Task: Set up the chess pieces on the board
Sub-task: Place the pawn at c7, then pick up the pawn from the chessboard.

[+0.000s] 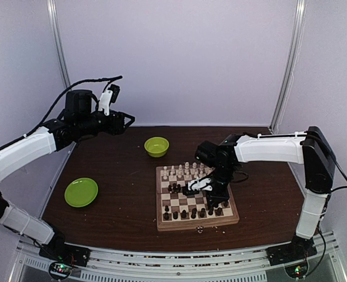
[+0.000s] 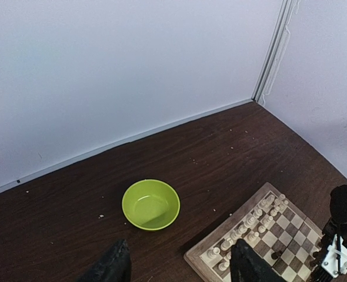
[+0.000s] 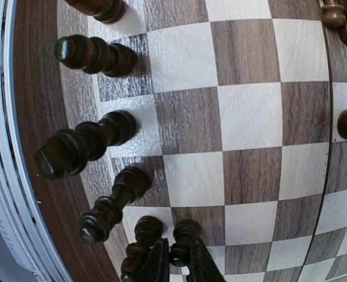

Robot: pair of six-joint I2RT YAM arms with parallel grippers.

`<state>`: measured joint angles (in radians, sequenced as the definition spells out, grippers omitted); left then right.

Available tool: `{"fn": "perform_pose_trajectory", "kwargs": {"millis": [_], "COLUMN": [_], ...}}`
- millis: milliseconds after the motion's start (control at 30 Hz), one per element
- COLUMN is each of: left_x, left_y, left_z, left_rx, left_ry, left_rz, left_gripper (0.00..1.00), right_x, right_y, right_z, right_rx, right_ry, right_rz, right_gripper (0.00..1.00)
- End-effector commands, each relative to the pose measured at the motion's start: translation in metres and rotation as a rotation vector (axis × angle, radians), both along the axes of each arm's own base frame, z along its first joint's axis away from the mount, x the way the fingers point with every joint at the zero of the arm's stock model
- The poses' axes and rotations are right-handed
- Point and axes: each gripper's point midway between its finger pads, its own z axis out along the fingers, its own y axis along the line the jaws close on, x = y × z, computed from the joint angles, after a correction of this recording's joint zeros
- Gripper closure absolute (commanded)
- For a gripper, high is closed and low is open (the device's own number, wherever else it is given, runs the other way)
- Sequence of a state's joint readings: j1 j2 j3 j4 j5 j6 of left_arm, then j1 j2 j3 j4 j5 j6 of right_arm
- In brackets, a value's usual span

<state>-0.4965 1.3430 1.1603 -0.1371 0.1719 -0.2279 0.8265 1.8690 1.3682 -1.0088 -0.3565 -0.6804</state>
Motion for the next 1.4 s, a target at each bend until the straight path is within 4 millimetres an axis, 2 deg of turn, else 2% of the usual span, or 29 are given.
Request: {"fn": "perform_pose_trajectory", "kwargs": {"millis": [0, 500, 700, 833, 967, 1167, 1300, 1367], "left_x": [0.003, 0.003, 0.003, 0.005, 0.004, -0.017, -0.041, -0.052], "left_y": [-0.005, -0.006, -0.007, -0.011, -0.027, -0.077, -0.117, -0.134], "left_z": [0.020, 0.018, 0.018, 0.012, -0.003, -0.039, -0.064, -0.085], "left_rx": [-0.036, -0.038, -0.037, -0.035, -0.018, 0.155, 0.334, 0.412], "left_ry": [-0.040, -0.034, -0.034, -0.019, 0.022, 0.057, 0.066, 0.097], "left_rz": [-0.014, -0.017, -0.020, -0.034, -0.092, -0.250, -0.357, -0.418], "left_gripper": [0.41, 0.41, 0.41, 0.43, 0.45, 0.47, 0.48, 0.48], "right_x": [0.010, 0.012, 0.008, 0.012, 0.020, 0.035, 0.042, 0.048], "right_y": [0.003, 0.005, 0.007, 0.006, -0.007, -0.044, -0.070, -0.084], "right_z": [0.001, 0.004, 0.019, 0.050, 0.087, 0.139, 0.172, 0.182], "right_rx": [-0.011, -0.001, 0.034, 0.096, 0.184, 0.340, 0.468, 0.529], "right_ry": [-0.050, -0.064, -0.053, -0.070, -0.083, -0.146, -0.234, -0.297], "right_rz": [-0.012, -0.022, -0.019, -0.031, -0.067, -0.204, -0.312, -0.383], "right_gripper": [0.88, 0.83, 0.79, 0.76, 0.73, 0.70, 0.66, 0.62]}}
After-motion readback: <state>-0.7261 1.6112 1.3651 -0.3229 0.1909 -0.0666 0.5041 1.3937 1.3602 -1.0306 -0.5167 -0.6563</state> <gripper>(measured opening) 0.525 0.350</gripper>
